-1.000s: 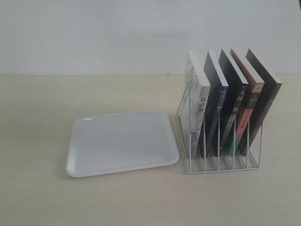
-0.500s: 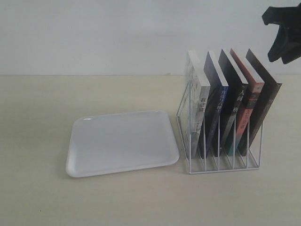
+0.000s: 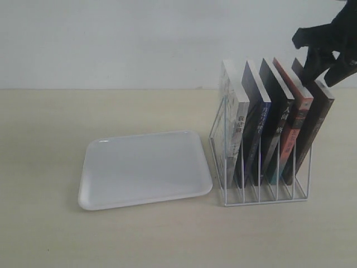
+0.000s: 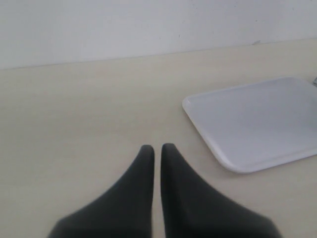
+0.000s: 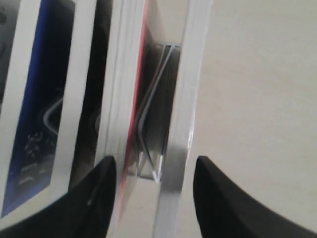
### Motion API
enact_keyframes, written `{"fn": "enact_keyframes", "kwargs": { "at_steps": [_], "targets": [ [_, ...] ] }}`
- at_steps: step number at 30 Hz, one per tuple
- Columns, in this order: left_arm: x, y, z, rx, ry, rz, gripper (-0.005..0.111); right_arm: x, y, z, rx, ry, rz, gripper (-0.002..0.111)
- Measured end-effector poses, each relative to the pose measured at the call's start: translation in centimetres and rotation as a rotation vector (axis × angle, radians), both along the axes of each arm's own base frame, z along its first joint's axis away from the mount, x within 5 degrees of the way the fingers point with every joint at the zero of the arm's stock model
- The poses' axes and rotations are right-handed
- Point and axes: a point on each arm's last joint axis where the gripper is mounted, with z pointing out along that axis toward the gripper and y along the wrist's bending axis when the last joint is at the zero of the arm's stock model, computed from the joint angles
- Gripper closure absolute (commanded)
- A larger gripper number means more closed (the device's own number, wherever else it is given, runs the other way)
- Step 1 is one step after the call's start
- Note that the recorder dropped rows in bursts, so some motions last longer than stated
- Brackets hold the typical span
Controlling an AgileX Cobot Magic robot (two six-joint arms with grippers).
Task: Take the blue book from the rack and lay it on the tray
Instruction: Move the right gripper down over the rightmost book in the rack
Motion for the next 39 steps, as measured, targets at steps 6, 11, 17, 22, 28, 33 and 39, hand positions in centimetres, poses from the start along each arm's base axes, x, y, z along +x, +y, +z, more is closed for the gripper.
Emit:
{"fn": "enact_keyframes", "kwargs": {
  "at_steps": [6, 11, 17, 22, 28, 33, 39],
  "targets": [
    [0.0, 0.0, 0.0, 0.0, 0.0, 0.0, 0.102, -0.1, 1.2, 0.0, -0.107, -0.011, 0.008, 0.061],
    [0.0, 0.0, 0.0, 0.0, 0.0, 0.0, 0.102, 0.0, 1.2, 0.1, -0.12, -0.017, 0.004, 0.061],
    [0.0, 0.0, 0.0, 0.0, 0.0, 0.0, 0.102, 0.7, 1.2, 1.1, -0.125, -0.059, 0.002, 0.061],
    [0.0, 0.0, 0.0, 0.0, 0.0, 0.0, 0.102, 0.9, 1.1, 1.7, -0.131, -0.081, 0.0, 0.061],
    [0.0, 0.0, 0.0, 0.0, 0.0, 0.0, 0.102, 1.7, 0.6, 0.4, -0.192, -0.053, -0.044, 0.061],
    [0.0, 0.0, 0.0, 0.0, 0.0, 0.0, 0.102, 1.7, 0.8, 0.3, -0.168, -0.045, -0.042, 0.061],
    [0.0, 0.0, 0.0, 0.0, 0.0, 0.0, 0.102, 2.2, 1.0, -0.7, -0.16, -0.018, -0.038, 0.061]
  ]
}}
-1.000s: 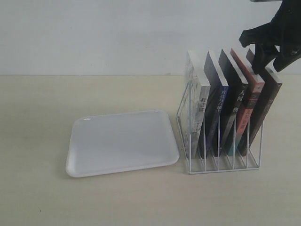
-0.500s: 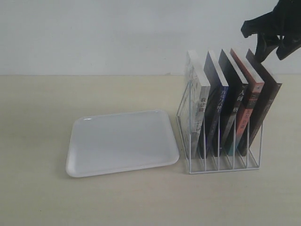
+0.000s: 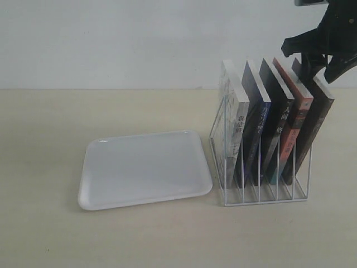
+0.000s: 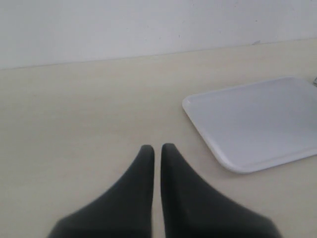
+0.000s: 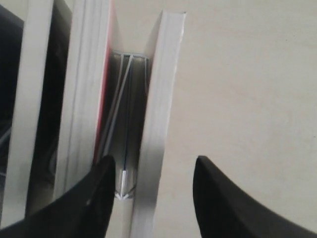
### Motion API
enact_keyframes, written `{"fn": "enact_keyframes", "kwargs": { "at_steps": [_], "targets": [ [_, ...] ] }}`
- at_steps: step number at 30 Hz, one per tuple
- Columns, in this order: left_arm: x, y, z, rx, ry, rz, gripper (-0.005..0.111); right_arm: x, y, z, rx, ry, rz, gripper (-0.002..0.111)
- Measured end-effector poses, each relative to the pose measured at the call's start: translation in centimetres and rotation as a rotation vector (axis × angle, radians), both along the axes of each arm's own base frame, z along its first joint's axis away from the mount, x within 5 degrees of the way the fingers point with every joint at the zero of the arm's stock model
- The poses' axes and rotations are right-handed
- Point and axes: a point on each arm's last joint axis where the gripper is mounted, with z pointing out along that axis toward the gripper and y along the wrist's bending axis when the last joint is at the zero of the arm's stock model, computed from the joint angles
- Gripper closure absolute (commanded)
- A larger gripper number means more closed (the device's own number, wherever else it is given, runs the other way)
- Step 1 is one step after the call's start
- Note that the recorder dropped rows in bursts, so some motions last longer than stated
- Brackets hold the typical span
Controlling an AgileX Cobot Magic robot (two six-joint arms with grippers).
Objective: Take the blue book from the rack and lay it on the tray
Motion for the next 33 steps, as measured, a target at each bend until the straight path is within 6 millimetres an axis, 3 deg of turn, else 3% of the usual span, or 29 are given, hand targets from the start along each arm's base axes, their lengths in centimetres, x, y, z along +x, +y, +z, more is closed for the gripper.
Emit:
{"fn": "enact_keyframes", "kwargs": {
  "at_steps": [4, 10, 22, 26, 30, 33],
  "targets": [
    [0.0, 0.0, 0.0, 0.0, 0.0, 0.0, 0.102, 0.5, 0.1, -1.1, 0.003, 0.03, 0.0, 0.066],
    [0.0, 0.0, 0.0, 0.0, 0.0, 0.0, 0.102, 0.4, 0.2, -1.3, 0.01, 0.041, -0.001, 0.108],
    [0.0, 0.0, 0.0, 0.0, 0.0, 0.0, 0.102, -0.3, 0.1, -0.2, 0.018, 0.02, 0.0, 0.108],
    [0.0, 0.0, 0.0, 0.0, 0.0, 0.0, 0.102, -1.3, 0.0, 1.5, 0.025, -0.024, 0.0, 0.108],
    [0.0, 0.0, 0.0, 0.0, 0.0, 0.0, 0.102, -3.0, -0.3, 5.6, 0.045, -0.138, -0.002, 0.108],
    [0.0, 0.0, 0.0, 0.0, 0.0, 0.0, 0.102, -4.2, -0.5, 7.6, 0.055, -0.194, -0.008, 0.108]
  ]
}}
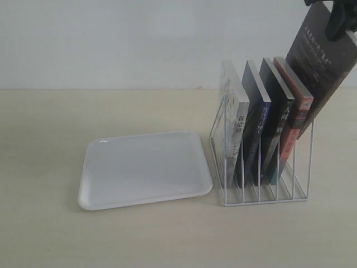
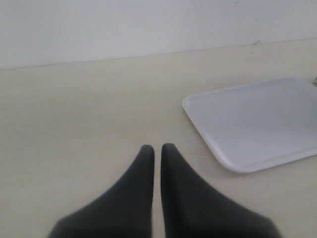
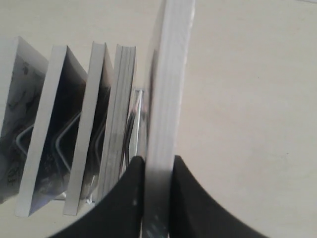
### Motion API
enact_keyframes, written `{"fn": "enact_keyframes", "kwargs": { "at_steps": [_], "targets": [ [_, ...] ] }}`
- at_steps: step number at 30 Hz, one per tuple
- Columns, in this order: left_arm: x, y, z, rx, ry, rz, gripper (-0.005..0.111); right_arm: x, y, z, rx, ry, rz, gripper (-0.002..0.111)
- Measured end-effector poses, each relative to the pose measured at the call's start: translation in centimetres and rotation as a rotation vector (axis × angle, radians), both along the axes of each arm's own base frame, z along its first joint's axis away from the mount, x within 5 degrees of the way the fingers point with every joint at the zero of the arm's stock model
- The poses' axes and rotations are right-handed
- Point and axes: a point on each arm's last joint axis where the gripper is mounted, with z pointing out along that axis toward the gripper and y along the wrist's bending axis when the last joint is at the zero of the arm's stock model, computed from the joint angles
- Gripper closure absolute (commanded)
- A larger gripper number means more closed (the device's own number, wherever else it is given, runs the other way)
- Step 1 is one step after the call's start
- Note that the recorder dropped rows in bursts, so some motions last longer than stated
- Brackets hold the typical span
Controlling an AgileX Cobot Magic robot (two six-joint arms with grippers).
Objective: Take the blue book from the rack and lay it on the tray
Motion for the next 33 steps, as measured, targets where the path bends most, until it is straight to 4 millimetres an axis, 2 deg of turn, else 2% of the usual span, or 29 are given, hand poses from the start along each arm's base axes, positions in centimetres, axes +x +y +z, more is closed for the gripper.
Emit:
{"fn": "enact_keyframes", "kwargs": {
  "at_steps": [3, 24, 29, 33],
  "targets": [
    [0.0, 0.0, 0.0, 0.0, 0.0, 0.0, 0.102, -0.6, -0.1, 0.8, 0.003, -0.02, 0.0, 0.108],
    [0.0, 0.0, 0.0, 0.0, 0.0, 0.0, 0.102, -0.6, -0.1, 0.8, 0.003, -0.017, -0.004, 0.108],
    [0.0, 0.0, 0.0, 0.0, 0.0, 0.0, 0.102, -0.6, -0.1, -0.8, -0.003, 0.035, -0.007, 0.108],
    [0.0, 0.0, 0.0, 0.0, 0.0, 0.0, 0.102, -0.1, 0.0, -3.3, -0.017, 0.119, -0.007, 0.108]
  ]
}}
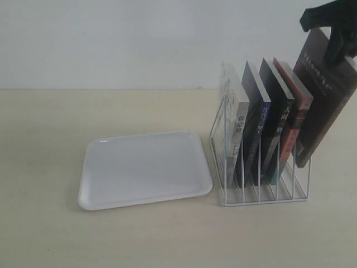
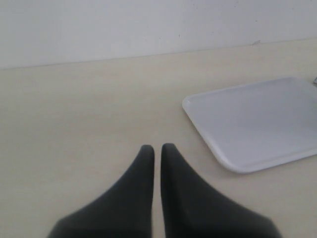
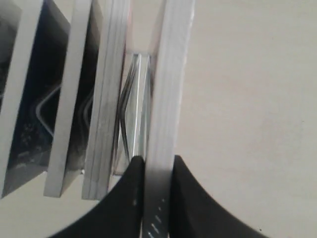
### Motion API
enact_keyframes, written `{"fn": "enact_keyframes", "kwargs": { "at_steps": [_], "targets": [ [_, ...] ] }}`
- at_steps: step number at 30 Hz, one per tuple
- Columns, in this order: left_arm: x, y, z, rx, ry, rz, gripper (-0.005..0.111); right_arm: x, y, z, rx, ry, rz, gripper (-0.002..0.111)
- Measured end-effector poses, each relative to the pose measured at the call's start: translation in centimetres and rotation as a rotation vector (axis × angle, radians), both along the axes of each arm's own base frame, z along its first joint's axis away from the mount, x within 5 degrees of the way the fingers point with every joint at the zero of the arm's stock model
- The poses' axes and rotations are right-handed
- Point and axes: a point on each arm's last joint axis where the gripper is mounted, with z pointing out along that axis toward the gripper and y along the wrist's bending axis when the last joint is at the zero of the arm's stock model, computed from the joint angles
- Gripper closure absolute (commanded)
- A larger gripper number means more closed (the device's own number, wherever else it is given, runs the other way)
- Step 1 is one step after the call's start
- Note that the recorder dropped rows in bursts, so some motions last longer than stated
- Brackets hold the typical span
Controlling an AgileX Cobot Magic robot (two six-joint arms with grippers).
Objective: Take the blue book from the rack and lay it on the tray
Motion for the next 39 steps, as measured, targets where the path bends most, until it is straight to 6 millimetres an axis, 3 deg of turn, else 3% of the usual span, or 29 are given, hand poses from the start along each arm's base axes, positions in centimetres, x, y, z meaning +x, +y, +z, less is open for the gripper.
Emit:
{"fn": "enact_keyframes", "kwargs": {
  "at_steps": [11, 21, 25, 29, 30, 34, 39],
  "targets": [
    [0.0, 0.0, 0.0, 0.0, 0.0, 0.0, 0.102, 2.6, 0.7, -5.2, 0.005, 0.146, 0.0, 0.108],
    [0.0, 0.0, 0.0, 0.0, 0.0, 0.0, 0.102, 2.7, 0.5, -5.4, -0.01, 0.146, 0.03, 0.107],
    [0.0, 0.0, 0.0, 0.0, 0.0, 0.0, 0.102, 2.7, 0.4, -5.4, -0.027, 0.143, 0.046, 0.085],
    [0.0, 0.0, 0.0, 0.0, 0.0, 0.0, 0.102, 2.8, 0.4, -5.6, -0.039, 0.14, 0.066, 0.037],
    [0.0, 0.0, 0.0, 0.0, 0.0, 0.0, 0.102, 2.9, 0.4, -5.6, -0.039, 0.141, 0.066, 0.031],
    [0.0, 0.0, 0.0, 0.0, 0.0, 0.0, 0.102, 2.8, 0.3, -5.3, -0.034, 0.133, 0.063, 0.032],
    [0.0, 0.0, 0.0, 0.0, 0.0, 0.0, 0.102, 2.2, 0.4, -2.4, -0.006, 0.044, 0.061, 0.048]
  ]
}}
